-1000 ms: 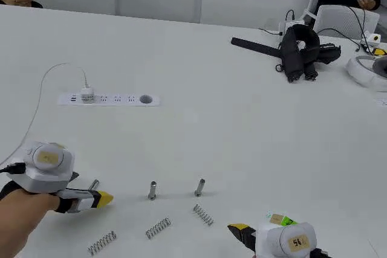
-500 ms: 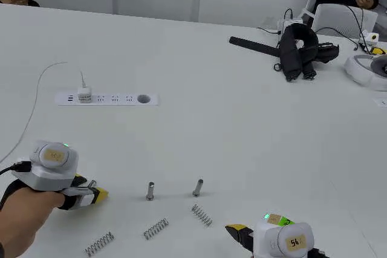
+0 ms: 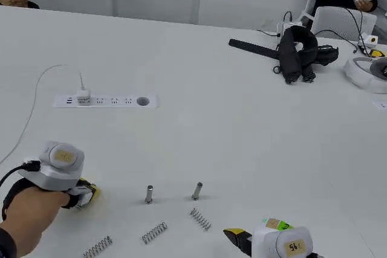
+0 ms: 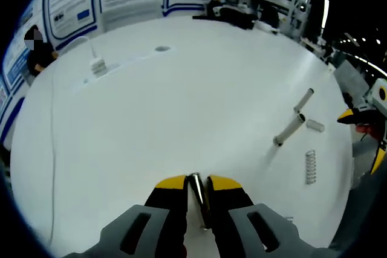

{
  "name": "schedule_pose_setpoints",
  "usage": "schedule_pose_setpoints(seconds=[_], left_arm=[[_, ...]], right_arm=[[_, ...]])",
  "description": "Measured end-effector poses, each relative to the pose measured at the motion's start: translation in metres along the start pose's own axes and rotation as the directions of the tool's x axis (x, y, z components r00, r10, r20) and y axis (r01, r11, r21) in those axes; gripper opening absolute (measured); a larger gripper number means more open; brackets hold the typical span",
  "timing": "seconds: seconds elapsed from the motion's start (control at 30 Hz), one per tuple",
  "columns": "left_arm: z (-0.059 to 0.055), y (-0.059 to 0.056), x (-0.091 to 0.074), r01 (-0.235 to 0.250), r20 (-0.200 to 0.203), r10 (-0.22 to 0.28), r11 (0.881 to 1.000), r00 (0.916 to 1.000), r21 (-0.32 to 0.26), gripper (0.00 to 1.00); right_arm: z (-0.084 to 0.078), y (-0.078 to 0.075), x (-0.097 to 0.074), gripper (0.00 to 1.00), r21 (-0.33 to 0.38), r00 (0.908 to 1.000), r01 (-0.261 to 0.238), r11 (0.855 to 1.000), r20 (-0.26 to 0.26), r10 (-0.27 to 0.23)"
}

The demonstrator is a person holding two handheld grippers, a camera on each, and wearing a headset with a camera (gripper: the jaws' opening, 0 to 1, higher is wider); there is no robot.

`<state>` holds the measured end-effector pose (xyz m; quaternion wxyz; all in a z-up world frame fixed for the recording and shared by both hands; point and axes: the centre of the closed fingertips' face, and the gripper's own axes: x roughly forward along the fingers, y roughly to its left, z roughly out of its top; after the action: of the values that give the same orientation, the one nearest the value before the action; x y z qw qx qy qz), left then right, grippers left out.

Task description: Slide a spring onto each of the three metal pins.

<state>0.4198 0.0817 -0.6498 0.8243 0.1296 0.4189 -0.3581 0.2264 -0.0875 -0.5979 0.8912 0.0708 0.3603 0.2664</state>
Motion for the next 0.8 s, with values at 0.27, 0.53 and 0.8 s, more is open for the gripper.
schedule_pose_setpoints(seconds=[0.27,0.53,0.8], left_arm=[[-0.001,0.000,-0.003,-0.038,-0.020,0.039,0.999,0.9991,0.005,0.09],[0.003,-0.009,-0.007,-0.019,-0.013,0.019,0.998,0.9997,-0.060,0.07],[0.010,-0.005,-0.016,-0.028,0.020,0.031,0.993,0.9993,-0.114,0.08]], right_arm=[[-0.002,-0.001,0.000,0.93,0.003,1.0000,0.003,1.000,-0.001,-0.003],[0.001,-0.003,-0.002,0.93,0.007,0.9999,0.008,1.000,0.008,-0.008],[-0.001,-0.004,-0.003,0.93,0.012,0.9999,0.010,1.000,0.006,-0.010]])
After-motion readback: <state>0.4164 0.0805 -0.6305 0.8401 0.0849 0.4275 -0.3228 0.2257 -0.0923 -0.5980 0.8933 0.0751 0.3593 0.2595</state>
